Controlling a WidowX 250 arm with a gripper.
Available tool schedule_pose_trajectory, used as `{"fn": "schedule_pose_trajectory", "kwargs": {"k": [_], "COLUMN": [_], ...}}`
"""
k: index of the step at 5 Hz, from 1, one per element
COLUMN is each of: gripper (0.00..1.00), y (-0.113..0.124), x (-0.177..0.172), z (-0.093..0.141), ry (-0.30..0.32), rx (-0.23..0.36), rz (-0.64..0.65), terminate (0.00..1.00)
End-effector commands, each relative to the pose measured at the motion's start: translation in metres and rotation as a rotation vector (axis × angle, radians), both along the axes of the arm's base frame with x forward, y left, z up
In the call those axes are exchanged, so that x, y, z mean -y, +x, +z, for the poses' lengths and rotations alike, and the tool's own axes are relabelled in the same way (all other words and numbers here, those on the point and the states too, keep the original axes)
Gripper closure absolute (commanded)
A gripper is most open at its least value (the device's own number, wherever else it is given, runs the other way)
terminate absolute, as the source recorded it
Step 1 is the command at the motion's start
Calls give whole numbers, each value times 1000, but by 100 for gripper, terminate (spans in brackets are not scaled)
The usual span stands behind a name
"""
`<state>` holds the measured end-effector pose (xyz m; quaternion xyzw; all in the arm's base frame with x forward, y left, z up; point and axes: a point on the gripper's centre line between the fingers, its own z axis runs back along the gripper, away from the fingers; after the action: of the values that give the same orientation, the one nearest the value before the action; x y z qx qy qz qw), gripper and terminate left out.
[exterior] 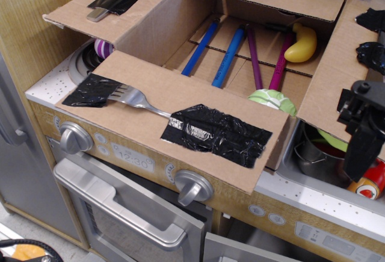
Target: Close large4fbox flaps
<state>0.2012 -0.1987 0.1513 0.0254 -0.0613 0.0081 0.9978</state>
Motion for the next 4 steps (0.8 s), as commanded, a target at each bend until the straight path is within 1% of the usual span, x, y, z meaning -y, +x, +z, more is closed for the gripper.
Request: {"fn": "schedule_pose_trajectory", "kwargs": {"k": [1,2,3,4], "gripper": [0,0,0,0], "y": [0,-10,-14,-16], "x": [0,0,-6,-13], "z": [0,-26,-49,-71], "ry": [0,16,27,53], "rx": [0,58,94,126], "rz": [0,46,65,75], "terminate": [0,0,0,0]}}
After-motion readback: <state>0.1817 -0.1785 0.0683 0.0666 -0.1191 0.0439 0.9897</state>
